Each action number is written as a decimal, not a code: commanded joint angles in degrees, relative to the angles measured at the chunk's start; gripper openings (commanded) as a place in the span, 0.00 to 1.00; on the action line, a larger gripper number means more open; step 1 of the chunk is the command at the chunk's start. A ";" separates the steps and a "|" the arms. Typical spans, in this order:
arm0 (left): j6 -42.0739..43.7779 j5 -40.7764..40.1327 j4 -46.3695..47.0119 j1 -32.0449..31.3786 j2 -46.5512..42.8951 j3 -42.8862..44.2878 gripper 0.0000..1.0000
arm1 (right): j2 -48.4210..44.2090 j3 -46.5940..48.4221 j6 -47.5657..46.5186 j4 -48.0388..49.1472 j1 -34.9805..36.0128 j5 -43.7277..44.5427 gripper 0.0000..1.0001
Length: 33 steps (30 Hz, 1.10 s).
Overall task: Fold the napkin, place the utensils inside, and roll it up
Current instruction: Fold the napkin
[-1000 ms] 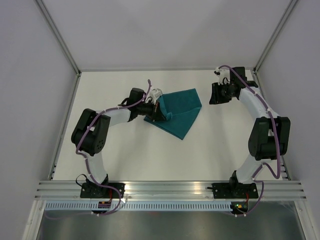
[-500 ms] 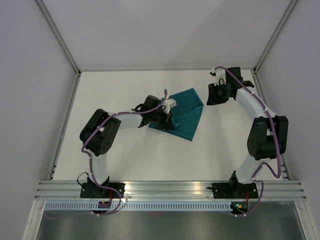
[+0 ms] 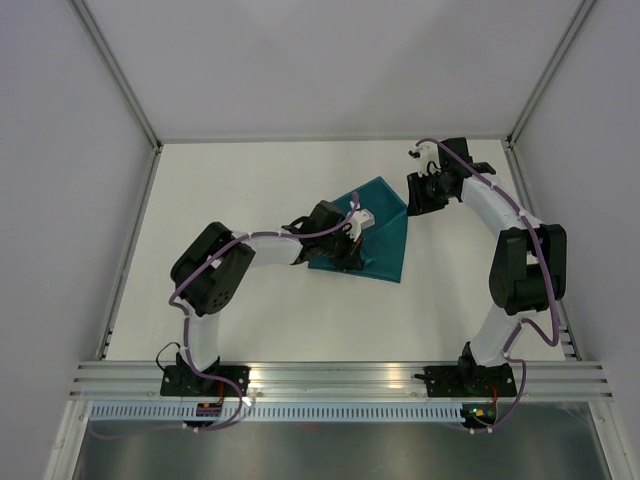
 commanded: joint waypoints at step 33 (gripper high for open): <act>-18.12 -38.27 -4.00 1.90 -20.49 -2.95 0.51 | 3.78 -1.64 -4.98 -1.97 2.15 8.43 0.39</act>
